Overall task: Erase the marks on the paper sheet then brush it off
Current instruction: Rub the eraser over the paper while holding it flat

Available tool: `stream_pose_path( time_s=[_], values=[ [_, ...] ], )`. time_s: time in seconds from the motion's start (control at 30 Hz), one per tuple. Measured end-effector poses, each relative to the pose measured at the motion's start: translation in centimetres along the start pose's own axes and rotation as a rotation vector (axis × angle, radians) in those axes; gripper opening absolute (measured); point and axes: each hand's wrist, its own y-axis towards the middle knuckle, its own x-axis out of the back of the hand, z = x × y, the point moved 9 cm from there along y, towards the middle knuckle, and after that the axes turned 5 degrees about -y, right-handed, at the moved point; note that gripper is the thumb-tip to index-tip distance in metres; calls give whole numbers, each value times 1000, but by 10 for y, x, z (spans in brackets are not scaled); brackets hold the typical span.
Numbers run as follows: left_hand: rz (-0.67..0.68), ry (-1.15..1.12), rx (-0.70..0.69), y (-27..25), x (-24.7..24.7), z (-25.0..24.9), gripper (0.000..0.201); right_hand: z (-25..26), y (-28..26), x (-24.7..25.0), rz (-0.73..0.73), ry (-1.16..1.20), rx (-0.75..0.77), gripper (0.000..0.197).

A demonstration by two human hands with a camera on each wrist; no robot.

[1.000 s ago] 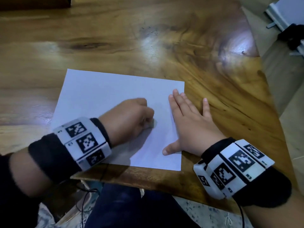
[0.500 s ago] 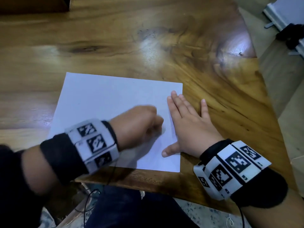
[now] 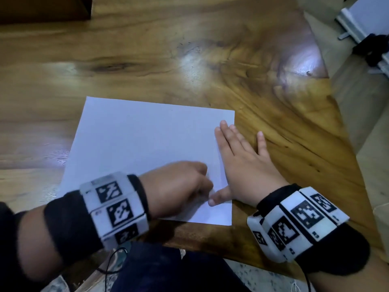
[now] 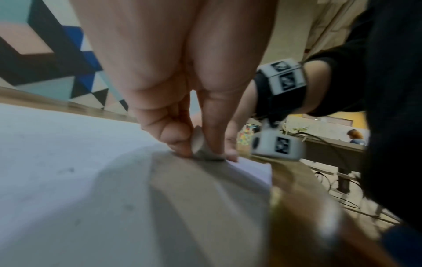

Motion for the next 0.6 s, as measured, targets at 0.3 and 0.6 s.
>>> stream_pose_path(
  time_s=[0.3, 0.6],
  values=[
    [192, 83, -22, 1, -2, -6, 6, -3, -2, -1, 4, 55, 88, 152],
    [-326, 269, 57, 70, 104, 1, 14, -4, 0, -2, 13, -24, 33, 153]
  ],
)
